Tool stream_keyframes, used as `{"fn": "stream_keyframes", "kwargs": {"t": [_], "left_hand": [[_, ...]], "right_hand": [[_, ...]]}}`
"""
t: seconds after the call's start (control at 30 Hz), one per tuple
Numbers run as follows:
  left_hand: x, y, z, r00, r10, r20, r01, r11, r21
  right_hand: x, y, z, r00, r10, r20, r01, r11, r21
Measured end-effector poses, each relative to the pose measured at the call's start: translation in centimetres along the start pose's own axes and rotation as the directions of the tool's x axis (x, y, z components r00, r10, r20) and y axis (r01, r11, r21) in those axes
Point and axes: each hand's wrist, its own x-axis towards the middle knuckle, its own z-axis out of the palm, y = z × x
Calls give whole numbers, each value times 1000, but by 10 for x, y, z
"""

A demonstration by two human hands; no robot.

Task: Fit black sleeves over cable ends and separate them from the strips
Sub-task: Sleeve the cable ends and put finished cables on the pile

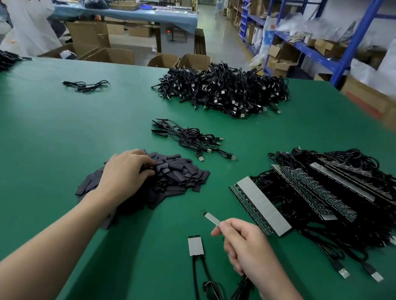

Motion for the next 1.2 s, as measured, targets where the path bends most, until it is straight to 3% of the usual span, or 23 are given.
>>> {"fn": "stream_keyframes", "kwargs": {"t": [0.13, 0.27, 0.47, 0.57, 0.67, 0.8, 0.93, 1.2], "left_hand": [[1, -5, 3, 1000, -23, -13, 23, 999, -43], [1, -11, 4, 987, -141, 76, 157, 948, -276], [-14, -2, -3, 995, -95, 22, 97, 954, -282], [-33, 18, -11, 995, -100, -16, 77, 849, -523], [-62, 46, -15, 993, -101, 57, 111, 682, -723], [-99, 67, -13, 997, -15, 79, 69, 659, -749], [-119, 60, -7, 994, -41, 99, 104, 574, -812], [-126, 56, 2, 997, -45, 63, 77, 514, -854]], "right_hand": [[-1, 1, 6, 999, -47, -18, 46, 998, -53], [-2, 2, 8, 996, -90, -11, 89, 994, -60], [-1, 2, 9, 995, -98, 5, 98, 995, -6], [-1, 3, 8, 995, -94, 24, 93, 995, 38], [-2, 2, 8, 994, -102, 38, 100, 993, 59], [-3, 0, 7, 992, -117, 53, 110, 988, 111], [-3, 1, 9, 989, -138, 61, 131, 986, 105], [-2, 7, 11, 966, -251, 66, 256, 962, -94]]}}
